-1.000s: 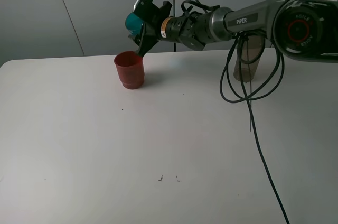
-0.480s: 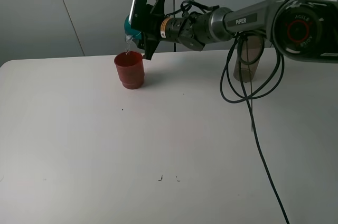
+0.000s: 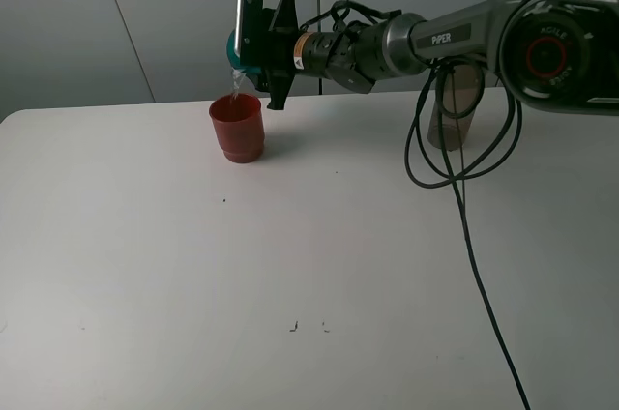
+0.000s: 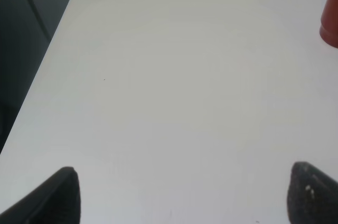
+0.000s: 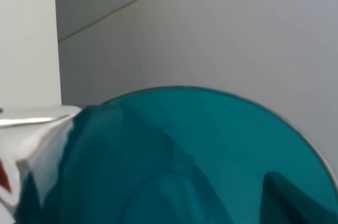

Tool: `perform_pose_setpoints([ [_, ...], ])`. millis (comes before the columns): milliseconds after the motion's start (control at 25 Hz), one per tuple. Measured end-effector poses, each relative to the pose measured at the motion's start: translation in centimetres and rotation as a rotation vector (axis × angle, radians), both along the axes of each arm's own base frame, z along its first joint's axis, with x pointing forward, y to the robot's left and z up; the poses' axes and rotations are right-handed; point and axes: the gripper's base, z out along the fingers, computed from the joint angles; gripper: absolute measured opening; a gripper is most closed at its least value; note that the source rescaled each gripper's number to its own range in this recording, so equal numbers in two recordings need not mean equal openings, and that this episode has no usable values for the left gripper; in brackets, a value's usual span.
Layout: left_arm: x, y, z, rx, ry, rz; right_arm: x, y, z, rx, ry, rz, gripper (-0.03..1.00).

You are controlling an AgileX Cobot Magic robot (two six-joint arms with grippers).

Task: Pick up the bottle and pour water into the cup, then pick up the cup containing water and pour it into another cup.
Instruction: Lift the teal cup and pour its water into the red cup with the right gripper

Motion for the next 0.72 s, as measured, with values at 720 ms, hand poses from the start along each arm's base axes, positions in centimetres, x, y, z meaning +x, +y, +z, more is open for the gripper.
perform_pose_setpoints([
  [720,0.0,0.0,0.0,0.0,0.0,0.0,0.0,0.0,0.0,-0.163,-0.152,0.068,0.07],
])
